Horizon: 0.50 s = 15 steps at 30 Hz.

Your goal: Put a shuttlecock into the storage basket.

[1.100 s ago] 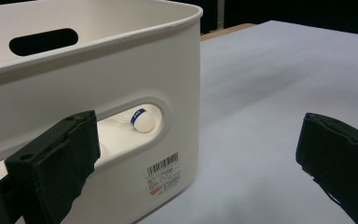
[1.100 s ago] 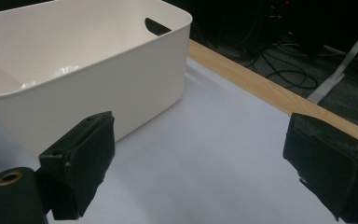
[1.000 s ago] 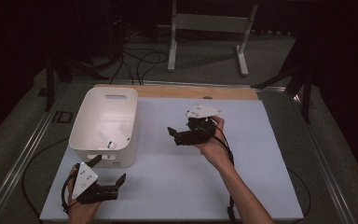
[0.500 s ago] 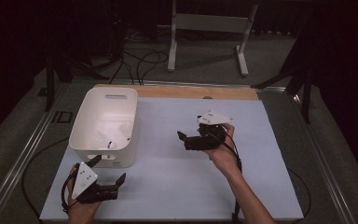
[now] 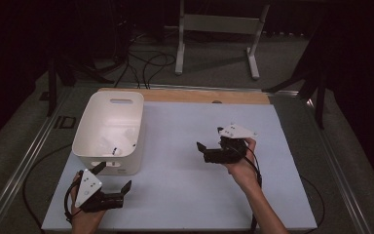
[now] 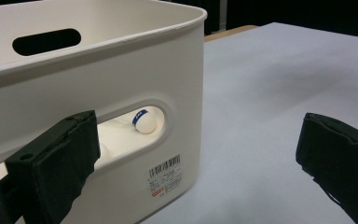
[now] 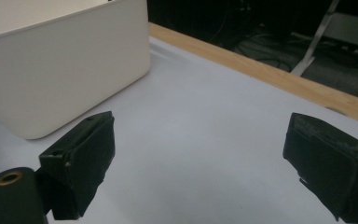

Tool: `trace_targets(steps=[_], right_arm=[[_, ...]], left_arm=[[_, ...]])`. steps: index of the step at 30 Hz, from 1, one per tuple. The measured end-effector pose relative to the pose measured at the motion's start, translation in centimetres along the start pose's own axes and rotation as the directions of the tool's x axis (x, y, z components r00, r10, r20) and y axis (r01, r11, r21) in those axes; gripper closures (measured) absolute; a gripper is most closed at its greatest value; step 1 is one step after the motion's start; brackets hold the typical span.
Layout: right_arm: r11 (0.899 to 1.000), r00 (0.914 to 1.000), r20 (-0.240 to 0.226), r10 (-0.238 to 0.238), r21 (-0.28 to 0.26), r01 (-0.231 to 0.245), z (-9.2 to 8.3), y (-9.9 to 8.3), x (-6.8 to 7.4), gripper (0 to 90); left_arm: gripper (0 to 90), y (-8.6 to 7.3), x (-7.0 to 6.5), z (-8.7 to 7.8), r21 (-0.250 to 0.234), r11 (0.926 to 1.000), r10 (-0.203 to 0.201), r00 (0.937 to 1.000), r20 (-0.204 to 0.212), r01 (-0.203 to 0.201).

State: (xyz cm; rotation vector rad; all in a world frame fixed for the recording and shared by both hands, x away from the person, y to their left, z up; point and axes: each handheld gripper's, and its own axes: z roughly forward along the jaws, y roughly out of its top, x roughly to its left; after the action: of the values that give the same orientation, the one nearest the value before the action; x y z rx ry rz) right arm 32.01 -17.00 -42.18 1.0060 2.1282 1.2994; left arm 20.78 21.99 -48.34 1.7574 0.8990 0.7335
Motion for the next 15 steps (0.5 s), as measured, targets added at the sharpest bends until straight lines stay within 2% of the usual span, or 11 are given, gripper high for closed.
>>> trace_targets(steps=[10,15], right_arm=[[0.999,0.9994,0.017,0.031,-0.012,-0.031,-1.5,-2.1,-0.5,9.0],[0.998,0.9974,0.031,0.065,-0.018,-0.065,-2.3,-3.5,-0.9,9.0]], left_arm=[[0.3,0.0,0.2,0.0,-0.006,0.9999,-0.016,0.9999,-0.006,0.016],[0.4,0.1,0.2,0.1,-0.006,0.9998,-0.021,0.9998,-0.005,0.021]])
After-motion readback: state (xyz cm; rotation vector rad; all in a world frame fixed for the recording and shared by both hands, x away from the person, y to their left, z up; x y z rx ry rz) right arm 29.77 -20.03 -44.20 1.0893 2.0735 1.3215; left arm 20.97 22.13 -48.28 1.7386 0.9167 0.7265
